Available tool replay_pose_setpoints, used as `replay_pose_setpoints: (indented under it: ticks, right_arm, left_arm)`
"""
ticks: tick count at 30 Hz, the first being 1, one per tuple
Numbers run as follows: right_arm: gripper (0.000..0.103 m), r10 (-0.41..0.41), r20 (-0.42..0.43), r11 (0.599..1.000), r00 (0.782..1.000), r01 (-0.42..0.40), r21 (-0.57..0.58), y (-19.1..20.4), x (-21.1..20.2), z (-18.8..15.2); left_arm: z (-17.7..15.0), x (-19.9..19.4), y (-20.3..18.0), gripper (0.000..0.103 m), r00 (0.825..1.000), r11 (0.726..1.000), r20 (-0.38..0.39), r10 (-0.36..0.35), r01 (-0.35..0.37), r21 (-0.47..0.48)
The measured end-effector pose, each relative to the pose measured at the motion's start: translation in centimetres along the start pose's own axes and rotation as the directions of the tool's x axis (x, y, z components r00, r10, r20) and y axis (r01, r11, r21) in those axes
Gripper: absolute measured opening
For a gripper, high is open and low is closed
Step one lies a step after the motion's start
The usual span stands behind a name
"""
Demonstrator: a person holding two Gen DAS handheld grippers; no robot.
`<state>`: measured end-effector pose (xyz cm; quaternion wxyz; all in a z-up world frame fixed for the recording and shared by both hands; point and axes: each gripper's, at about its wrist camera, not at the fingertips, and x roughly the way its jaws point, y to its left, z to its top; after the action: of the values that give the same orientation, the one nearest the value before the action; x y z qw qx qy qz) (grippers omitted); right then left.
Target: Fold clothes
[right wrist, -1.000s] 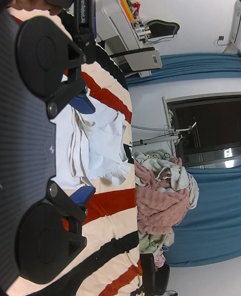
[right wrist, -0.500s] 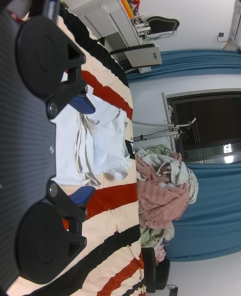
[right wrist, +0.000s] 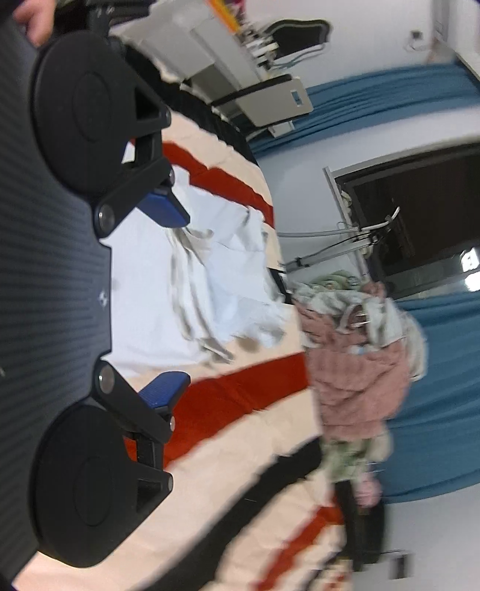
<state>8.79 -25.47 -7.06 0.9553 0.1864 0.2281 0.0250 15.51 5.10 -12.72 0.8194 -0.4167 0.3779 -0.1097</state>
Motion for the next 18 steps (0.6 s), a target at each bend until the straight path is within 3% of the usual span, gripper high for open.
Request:
replay_pose_setpoints:
  ticks: [3,5,10,11,12,14,15,17,18]
  right_arm:
    - [0.086,0.09,-0.086,0.978,0.992,-0.072,0.196,-1.5,0.3,-1.2]
    - [0.087,0.181,-0.143,0.929,0.973,-0.122,0.35,-2.4,0.8,-2.6]
    - [0.087,0.406,-0.225,0.766,0.885,-0.196,0.612,-3.2,3.8,-5.6]
    - [0.087,0.424,-0.224,0.742,0.878,-0.195,0.642,-3.4,4.3,-6.0]
    - [0.085,0.421,-0.221,0.728,0.88,-0.182,0.661,-3.6,4.8,-6.3]
    - [0.072,0.383,-0.214,0.702,0.899,-0.132,0.7,-4.6,5.3,-6.7]
    - [0.069,0.363,-0.203,0.678,0.909,-0.109,0.727,-5.4,5.5,-7.0]
    - [0.051,0.32,-0.176,0.623,0.931,-0.066,0.78,-7.0,5.7,-7.3]
    - [0.047,0.291,-0.163,0.604,0.943,-0.049,0.795,-7.6,5.6,-7.3]
  left_arm:
    - [0.0,-0.7,0.0,0.008,0.999,0.999,0.019,-0.043,0.043,-0.019]
    - [0.0,-1.1,0.1,0.007,0.998,0.997,0.028,-0.062,0.063,-0.034]
    - [0.2,-1.5,0.0,0.007,0.994,0.993,0.051,-0.097,0.1,-0.055]
    - [0.2,-1.6,0.0,0.007,0.993,0.993,0.055,-0.102,0.105,-0.057]
    - [0.2,-1.7,0.0,0.007,0.993,0.992,0.058,-0.105,0.109,-0.057]
    - [0.1,-1.8,-0.1,0.007,0.991,0.991,0.066,-0.115,0.12,-0.06]
    - [0.1,-1.9,-0.1,0.007,0.99,0.991,0.069,-0.119,0.123,-0.06]
    - [0.0,-2.1,-0.2,0.007,0.99,0.99,0.076,-0.122,0.127,-0.054]
    - [0.0,-2.2,-0.3,0.007,0.989,0.99,0.079,-0.124,0.128,-0.051]
